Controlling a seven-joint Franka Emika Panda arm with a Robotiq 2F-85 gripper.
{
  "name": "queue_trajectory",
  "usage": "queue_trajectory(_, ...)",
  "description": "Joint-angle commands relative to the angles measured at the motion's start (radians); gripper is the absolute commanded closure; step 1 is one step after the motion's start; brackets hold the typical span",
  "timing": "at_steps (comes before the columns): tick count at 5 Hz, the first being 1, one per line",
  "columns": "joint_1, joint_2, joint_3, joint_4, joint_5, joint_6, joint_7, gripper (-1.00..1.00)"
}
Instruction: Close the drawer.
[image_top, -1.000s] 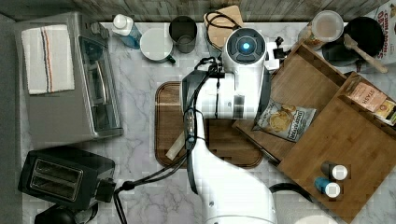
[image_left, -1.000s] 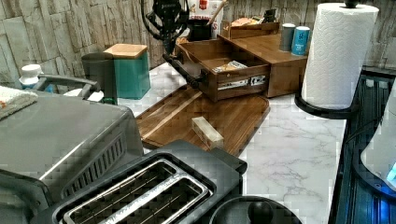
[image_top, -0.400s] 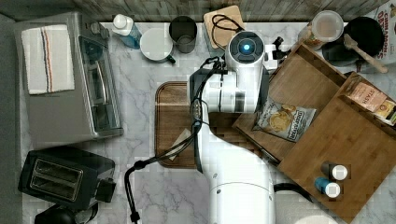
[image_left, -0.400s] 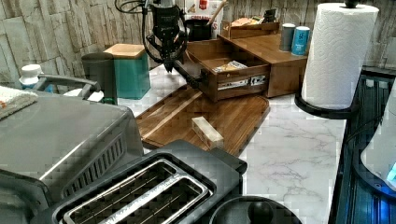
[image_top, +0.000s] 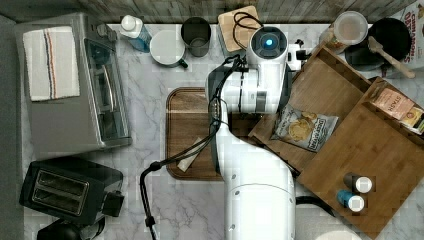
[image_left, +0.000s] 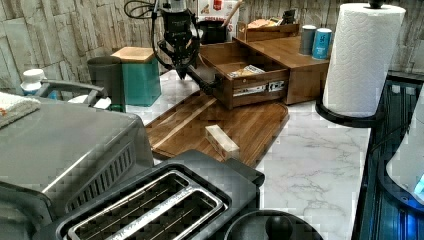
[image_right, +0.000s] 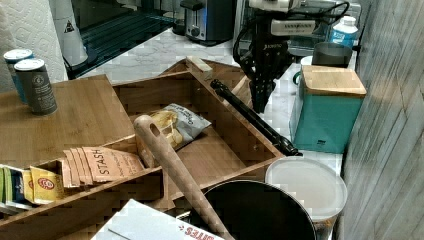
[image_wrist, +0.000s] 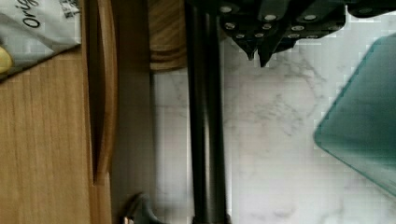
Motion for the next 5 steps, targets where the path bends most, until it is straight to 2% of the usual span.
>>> queue_trajectory(1, -0.033, 0.049, 0.002, 0.159, 0.044, 0.01, 0.017, 1.0)
queue_trajectory(2, -0.055, 0.034, 0.009, 0.161, 0.06, -0.048, -0.017, 1.0)
queue_trajectory(4, -0.128, -0.067, -0.015, 0.007, 0.05, -0.059, -0.195, 1.0)
queue_trajectory(5, -0.203, -0.09, -0.015, -0.128, 0.087, 0.095, -0.342, 1.0)
